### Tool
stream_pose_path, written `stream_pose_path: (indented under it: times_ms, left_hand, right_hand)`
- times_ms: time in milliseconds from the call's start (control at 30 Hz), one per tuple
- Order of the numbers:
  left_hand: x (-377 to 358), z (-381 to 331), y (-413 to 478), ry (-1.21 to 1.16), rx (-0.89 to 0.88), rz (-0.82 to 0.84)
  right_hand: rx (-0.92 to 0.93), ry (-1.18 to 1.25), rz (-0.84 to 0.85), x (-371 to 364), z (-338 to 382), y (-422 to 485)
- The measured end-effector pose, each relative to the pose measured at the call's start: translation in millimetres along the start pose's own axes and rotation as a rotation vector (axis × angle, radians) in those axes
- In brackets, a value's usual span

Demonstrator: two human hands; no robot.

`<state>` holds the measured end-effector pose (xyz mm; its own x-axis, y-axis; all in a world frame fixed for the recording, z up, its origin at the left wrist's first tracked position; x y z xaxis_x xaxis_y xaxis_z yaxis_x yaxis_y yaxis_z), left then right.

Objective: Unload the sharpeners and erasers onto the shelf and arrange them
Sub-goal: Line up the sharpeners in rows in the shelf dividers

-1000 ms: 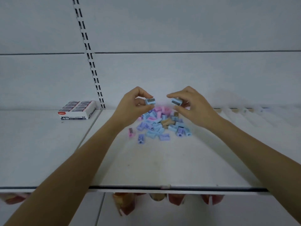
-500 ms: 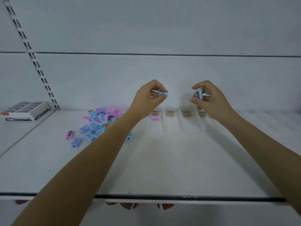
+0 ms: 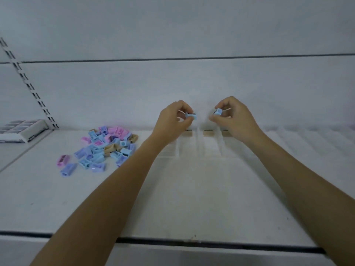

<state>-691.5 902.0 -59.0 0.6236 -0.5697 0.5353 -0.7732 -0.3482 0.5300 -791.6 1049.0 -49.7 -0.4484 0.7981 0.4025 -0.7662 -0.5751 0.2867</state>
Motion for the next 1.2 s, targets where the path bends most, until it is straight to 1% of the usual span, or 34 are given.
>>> stream_pose_path:
  times_ms: [100,167,233,367,500,633,733,1000,1200]
  left_hand:
    - [2.4,12.5,-5.1,0.168,-0.057,0.099]
    - [2.9,20.2,-7.5,0.234,-0.091,0.197]
    - [1.8,23.1,-8.6,0.269,-0.12,0.277]
    - [2.8,20.1,-4.2,0.34,-0.158,0.327]
    - [-0.3,12.4,-5.4,0.469,-0.143,0.39]
    - [-4.3,10.2,-7.8,0.6,-0.132,0.396]
    - [-4.3,8.9,-9.0,0.621,-0.153,0.38]
    - [-3.4,7.9,-14.9,0.629,-0.156,0.396]
    - [-3.8,6.6,-16.7,0.62,-0.137,0.414]
  right_hand:
    - [0.073,-0.056,-0.006,-0.3,-5.6,-3.8]
    - [0.102,-0.093,0.016,-1.5,-6.8,-6.0]
    - [0.156,-0.193,0.029,-4.4,-8.3,-7.5]
    - [0.227,-0.326,0.029,-6.8,-13.2,-7.3]
    - [0.289,-0.519,0.124,-5.0,-16.8,-5.6]
    - [0.255,-0.702,0.236,-8.9,-19.4,-5.8]
    - [0.257,-0.77,0.232,-9.5,-19.7,-4.6]
    - [0.229,-0.809,0.209,-6.6,-22.6,-4.9]
    - [0.233,-0.779,0.2,-6.2,-25.5,-5.9]
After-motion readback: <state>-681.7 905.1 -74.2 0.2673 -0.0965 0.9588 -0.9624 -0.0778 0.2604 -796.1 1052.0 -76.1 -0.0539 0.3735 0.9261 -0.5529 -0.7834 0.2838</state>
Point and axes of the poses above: each hand's wrist, its own y-axis towards the middle knuckle, its own x-axis out of the back of the hand, z = x × y, the point moved 1 cm from there along y, towards the middle knuckle, and after that the axes turned 6 degrees about -x, right-handed, at the moved point
